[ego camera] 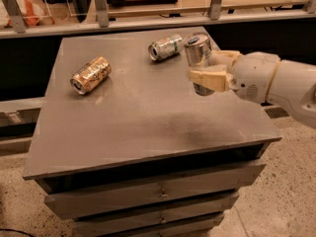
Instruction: Place redbull can upright
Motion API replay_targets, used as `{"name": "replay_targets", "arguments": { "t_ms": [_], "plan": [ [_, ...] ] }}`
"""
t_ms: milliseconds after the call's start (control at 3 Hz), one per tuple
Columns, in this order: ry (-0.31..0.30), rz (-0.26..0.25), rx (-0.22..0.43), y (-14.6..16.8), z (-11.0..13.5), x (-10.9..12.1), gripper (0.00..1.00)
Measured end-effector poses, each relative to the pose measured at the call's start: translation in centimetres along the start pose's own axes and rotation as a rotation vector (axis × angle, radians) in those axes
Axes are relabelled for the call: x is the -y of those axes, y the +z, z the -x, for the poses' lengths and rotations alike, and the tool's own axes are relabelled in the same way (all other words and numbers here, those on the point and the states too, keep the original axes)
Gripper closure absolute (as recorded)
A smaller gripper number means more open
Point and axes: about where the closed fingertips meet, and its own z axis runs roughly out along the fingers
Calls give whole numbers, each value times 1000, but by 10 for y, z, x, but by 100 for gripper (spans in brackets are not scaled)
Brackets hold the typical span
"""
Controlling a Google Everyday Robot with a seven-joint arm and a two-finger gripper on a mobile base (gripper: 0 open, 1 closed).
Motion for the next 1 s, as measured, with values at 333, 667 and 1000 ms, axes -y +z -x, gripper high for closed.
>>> {"name": "replay_targets", "arguments": {
  "t_ms": [333,667,1000],
  "plan": [
    [93,-110,100,10,-29,1,100],
    [174,-247,182,6,-55,25,100],
    [181,-316,178,20,-61,28,100]
  ]
}}
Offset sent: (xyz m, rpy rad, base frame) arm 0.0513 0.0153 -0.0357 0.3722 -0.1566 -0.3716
